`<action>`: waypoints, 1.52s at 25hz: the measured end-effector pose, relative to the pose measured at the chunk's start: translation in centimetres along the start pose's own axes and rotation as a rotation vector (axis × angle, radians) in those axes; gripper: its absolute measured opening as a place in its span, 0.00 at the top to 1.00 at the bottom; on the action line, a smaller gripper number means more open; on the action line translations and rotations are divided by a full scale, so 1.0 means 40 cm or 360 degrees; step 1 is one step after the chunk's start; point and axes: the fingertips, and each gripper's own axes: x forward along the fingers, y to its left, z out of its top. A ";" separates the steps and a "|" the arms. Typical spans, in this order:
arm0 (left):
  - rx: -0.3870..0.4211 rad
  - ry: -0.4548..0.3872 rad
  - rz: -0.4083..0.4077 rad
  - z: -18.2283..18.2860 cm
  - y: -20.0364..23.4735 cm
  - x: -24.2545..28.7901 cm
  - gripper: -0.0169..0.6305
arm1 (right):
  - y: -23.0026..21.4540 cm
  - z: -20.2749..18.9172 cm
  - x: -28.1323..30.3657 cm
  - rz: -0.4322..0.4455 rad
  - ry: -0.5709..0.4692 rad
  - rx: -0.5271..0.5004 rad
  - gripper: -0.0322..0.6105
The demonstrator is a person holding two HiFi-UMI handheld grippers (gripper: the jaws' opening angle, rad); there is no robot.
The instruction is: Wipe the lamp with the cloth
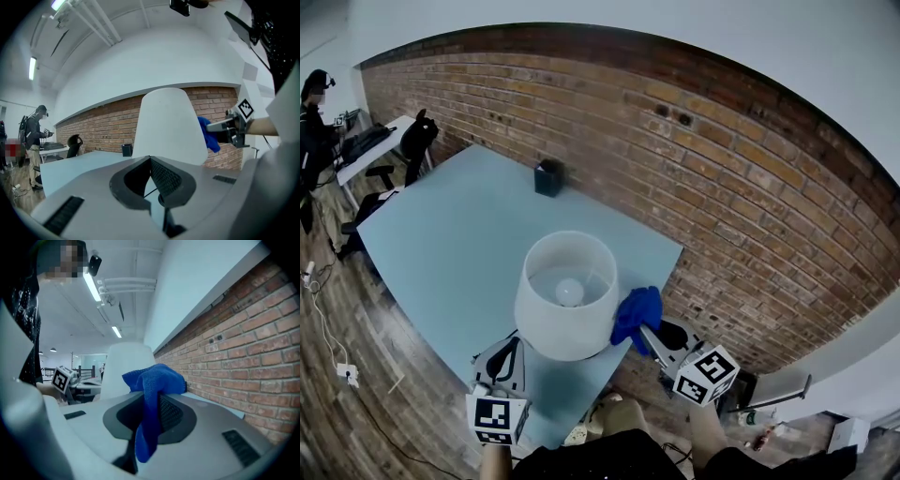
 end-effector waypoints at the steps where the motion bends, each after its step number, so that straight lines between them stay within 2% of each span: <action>1: 0.0001 -0.0001 0.0006 0.002 0.005 0.000 0.96 | -0.015 0.056 0.005 0.0032 -0.0068 -0.0021 0.85; 5: 0.0025 -0.0022 0.0031 0.019 0.028 0.004 0.96 | -0.033 0.276 0.040 0.0269 -0.0309 -0.0057 0.85; 9: 0.0050 -0.0051 0.0054 0.039 0.052 0.013 0.96 | -0.003 0.382 0.084 0.0545 -0.0362 -0.0039 0.85; 11: 0.0042 -0.0048 0.0076 0.036 0.067 0.016 0.96 | 0.005 0.370 0.115 0.0586 -0.0306 -0.0069 0.85; 13: 0.0027 -0.0041 0.0087 0.031 0.076 0.023 0.96 | -0.005 0.332 0.142 0.0568 -0.0245 -0.0066 0.85; 17: 0.0016 -0.0025 0.0081 0.023 0.076 0.038 0.96 | -0.049 0.264 0.157 0.0544 -0.0250 0.0174 0.85; 32: -0.0013 0.0054 0.0090 -0.021 0.079 0.072 0.96 | -0.197 -0.052 0.228 0.0274 0.0158 0.0354 0.85; 35: -0.0012 0.0058 0.0100 -0.021 0.091 0.071 0.96 | -0.232 0.008 0.247 0.0287 0.0116 0.0340 0.85; 38: 0.0001 0.0055 0.0103 -0.016 0.096 0.078 0.96 | -0.217 0.169 0.272 0.0517 -0.0030 0.0313 0.85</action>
